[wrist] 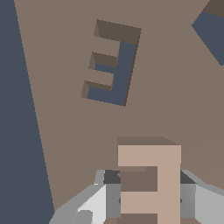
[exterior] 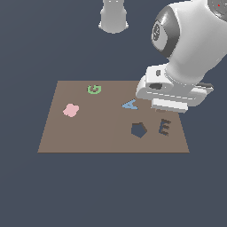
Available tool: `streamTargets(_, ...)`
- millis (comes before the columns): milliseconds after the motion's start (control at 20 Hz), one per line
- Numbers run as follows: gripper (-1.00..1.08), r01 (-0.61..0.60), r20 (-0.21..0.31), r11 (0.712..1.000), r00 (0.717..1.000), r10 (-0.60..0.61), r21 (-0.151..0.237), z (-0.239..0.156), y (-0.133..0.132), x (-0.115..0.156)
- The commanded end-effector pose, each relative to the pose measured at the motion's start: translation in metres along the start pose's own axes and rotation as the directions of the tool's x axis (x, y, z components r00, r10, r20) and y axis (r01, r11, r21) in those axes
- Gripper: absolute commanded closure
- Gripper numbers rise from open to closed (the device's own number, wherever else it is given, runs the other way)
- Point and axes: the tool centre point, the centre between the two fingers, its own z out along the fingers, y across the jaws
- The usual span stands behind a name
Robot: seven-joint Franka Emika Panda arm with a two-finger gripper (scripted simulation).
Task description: Insert a designated object into the corresponding slot on a board.
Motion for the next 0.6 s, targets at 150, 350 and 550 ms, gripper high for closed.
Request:
streamTargets(150, 1.08, -0.085, 0.0, 0.996, 0.996, 0.085, 0.0, -0.003, -0.011, 0.033)
streamTargets(350, 1.08, -0.132, 0.0, 0.991, 0.991, 0.132, 0.0, -0.004, -0.016, 0.052)
streamTargets(550, 1.08, -0.166, 0.0, 0.986, 0.986, 0.166, 0.0, -0.005, -0.019, 0.066)
